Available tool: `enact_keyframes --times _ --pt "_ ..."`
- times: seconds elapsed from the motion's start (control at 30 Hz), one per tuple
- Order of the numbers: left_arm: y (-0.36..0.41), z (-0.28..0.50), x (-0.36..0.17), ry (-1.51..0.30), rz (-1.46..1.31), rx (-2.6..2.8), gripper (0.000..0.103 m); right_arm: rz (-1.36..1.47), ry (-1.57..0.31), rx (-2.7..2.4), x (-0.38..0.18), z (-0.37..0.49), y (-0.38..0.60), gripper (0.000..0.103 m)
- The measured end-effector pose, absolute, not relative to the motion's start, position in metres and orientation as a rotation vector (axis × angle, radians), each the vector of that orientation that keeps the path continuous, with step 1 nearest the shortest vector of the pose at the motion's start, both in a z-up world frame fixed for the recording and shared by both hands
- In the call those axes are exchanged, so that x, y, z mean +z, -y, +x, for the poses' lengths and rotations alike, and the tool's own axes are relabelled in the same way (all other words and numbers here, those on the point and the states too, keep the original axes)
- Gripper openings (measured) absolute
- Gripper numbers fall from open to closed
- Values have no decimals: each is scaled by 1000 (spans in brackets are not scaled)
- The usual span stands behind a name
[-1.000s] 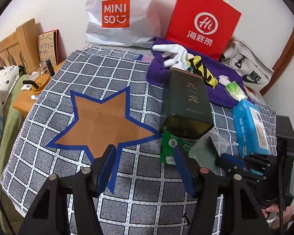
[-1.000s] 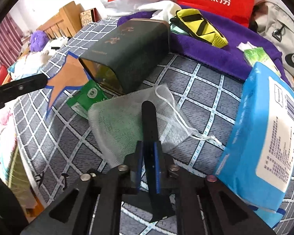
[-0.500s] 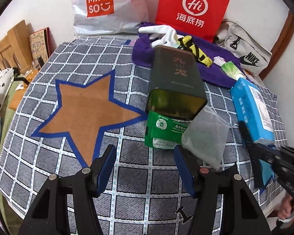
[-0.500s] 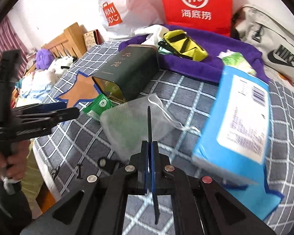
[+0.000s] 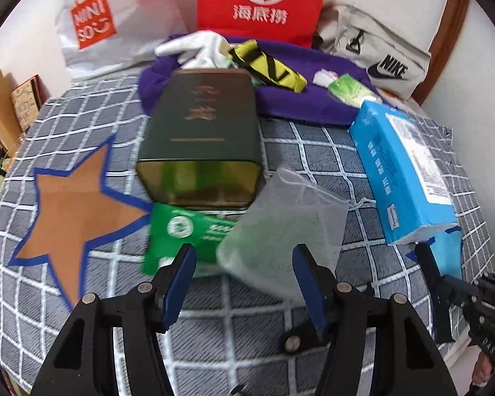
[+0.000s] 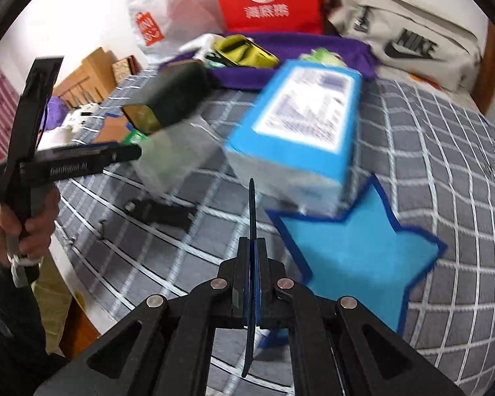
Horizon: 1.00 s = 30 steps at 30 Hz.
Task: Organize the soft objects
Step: 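Grasp the white mesh bag with the left gripper, then carry the mesh bag in the left gripper up toward the purple towel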
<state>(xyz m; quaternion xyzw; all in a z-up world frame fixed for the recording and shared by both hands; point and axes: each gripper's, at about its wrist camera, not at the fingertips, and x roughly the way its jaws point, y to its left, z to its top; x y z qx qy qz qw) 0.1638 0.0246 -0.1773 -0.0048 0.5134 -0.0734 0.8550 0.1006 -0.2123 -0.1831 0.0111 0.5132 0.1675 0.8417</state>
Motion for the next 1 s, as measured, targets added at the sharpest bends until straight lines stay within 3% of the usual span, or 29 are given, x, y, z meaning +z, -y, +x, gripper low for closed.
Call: enact_keyframes --times 0.17,0.23,0.43,0.53,1.0 --pt "-12 166 -183 -1056 57 -131 55 31 -1096 347 -194 100 220 4" --pt "-10 165 -184 -1055 76 -133 40 28 -1109 346 -198 103 220 6" --pt "-14 164 -180 -1052 57 -146 18 37 -1112 347 -204 104 219 10" --pt "-21 162 -177 -1060 -11 -172 9 40 -1101 369 -204 103 218 3" --pt "-29 138 -124 -968 -77 -186 7 71 -987 407 -154 84 223 3"
